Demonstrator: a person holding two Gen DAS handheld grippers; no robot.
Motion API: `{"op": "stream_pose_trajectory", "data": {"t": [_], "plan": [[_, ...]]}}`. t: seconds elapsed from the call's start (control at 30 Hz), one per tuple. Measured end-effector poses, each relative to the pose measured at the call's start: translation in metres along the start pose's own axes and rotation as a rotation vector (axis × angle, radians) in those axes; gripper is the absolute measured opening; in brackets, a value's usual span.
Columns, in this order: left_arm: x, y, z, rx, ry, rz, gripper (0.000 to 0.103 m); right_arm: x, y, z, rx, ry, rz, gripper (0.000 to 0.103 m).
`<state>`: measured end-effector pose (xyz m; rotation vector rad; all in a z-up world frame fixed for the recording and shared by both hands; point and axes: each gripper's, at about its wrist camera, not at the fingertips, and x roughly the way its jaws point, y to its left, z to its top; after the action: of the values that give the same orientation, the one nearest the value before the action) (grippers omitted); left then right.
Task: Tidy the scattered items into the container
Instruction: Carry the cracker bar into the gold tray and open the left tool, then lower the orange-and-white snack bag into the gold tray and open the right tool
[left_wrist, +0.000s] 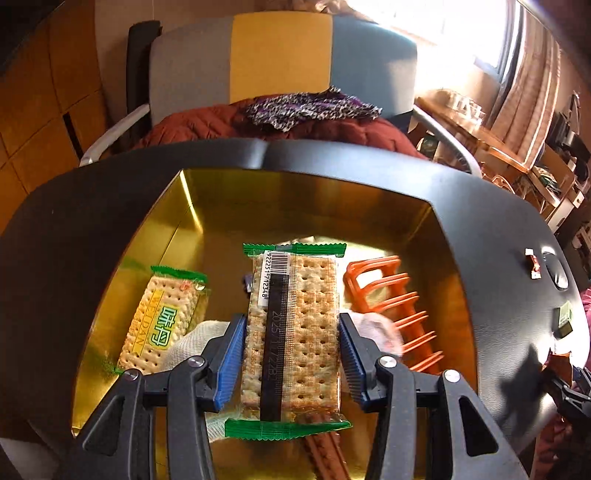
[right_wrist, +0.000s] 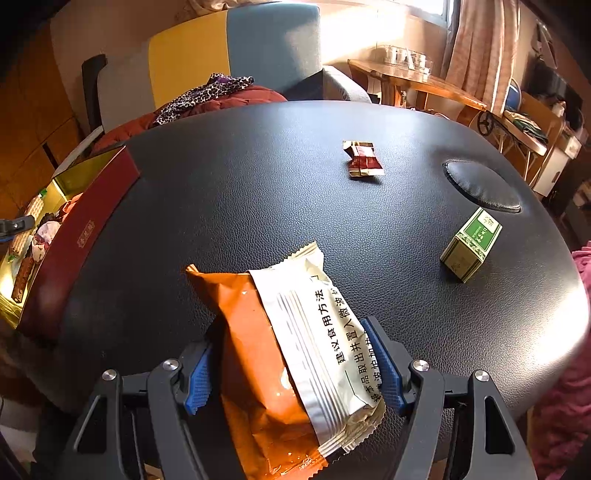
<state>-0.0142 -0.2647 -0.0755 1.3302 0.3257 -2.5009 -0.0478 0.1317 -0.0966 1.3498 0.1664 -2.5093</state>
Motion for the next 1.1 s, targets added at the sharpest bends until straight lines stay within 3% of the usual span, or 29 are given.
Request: {"op": "stream_pose_trajectory", "data": {"t": [0.33,0.67,0.87,1.1], "plan": [[-0.038,0.027,-0.021,-0.073,-0.096,-0.026,0.054,0.008,0.007,0.003,-0.001,0.018,-0.017,0.067],[-0.075,0.030,-0.050,-0.108,-0.158,-0.064,0.054,-0.014,0.028,0.025,0.008,-0.048,0.051,0.064],[-0.083,0.013,-0.065,-0.085,-0.157,-0.093,0.054,-0.030,0.079,0.051,-0.080,-0.099,0.135,0.064],[-0.089,0.007,-0.080,-0.075,-0.153,-0.089,0.054,-0.042,0.165,0.079,-0.205,-0.148,0.262,0.064]]}}
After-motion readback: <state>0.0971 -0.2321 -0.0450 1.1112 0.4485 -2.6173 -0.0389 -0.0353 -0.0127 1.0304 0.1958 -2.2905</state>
